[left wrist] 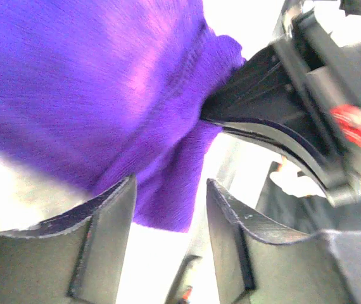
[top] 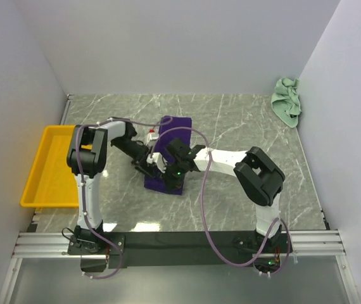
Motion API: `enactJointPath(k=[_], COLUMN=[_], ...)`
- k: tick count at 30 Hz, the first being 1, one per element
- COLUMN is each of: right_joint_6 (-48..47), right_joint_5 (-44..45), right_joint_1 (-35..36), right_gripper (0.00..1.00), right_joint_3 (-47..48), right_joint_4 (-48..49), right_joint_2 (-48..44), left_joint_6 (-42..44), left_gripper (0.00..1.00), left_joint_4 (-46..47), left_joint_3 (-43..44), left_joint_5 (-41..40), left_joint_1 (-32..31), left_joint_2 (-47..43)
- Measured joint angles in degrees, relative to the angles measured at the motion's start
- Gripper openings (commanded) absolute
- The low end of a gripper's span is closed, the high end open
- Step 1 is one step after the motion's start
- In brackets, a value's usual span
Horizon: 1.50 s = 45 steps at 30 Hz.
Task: Roll the towels
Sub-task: Roll the towel
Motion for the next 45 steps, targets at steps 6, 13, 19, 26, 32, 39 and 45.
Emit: enactJointPath(k=[6, 13, 19, 26, 32, 39, 45], right_joint_6=[2.89, 4.11, 4.31, 4.26, 4.22, 3.82, 1.86], right_joint_5=[-4.92, -10.51, -12.9, -13.7, -14.6, -15.78, -16.5], right_joint_1=[-0.59, -2.16, -3.04, -3.28, -3.65, -3.82, -3.91], right_gripper=[0.0, 0.0, 0.0, 0.0, 0.0, 0.0, 0.0], right_joint_3=[-2.32, -1.07, 0.61, 3.04, 7.96, 16.37, 22.43], right_joint_4=[-2.08, -6.6, -8.5, -11.34, -16.48, -21.49, -23.65], right_joint_2=[-1.14, 0.94, 2.75, 4.66, 8.2, 13.79, 17.42], left_joint_6=[-0.52, -15.85, -29.46, -41.99, -46.01, -46.23, -43.58], left_gripper=[0.55, 0.38, 0.27, 0.19, 0.17, 0.17, 0.29], left_joint_4=[4.44, 18.49, 29.22, 37.62, 38.01, 34.49, 30.45], left_joint_3=[5.51, 13.84, 21.66, 22.12, 24.26, 24.92, 27.96], left_joint_5=[-2.1, -7.98, -8.5, -12.24, -15.52, -17.11, -17.79], left_joint_1=[4.02, 4.61, 1.9, -2.43, -2.62, 3.65, 7.69], left_joint_2=[-4.5, -5.92, 2.54, 8.87, 11.89, 11.85, 12.24])
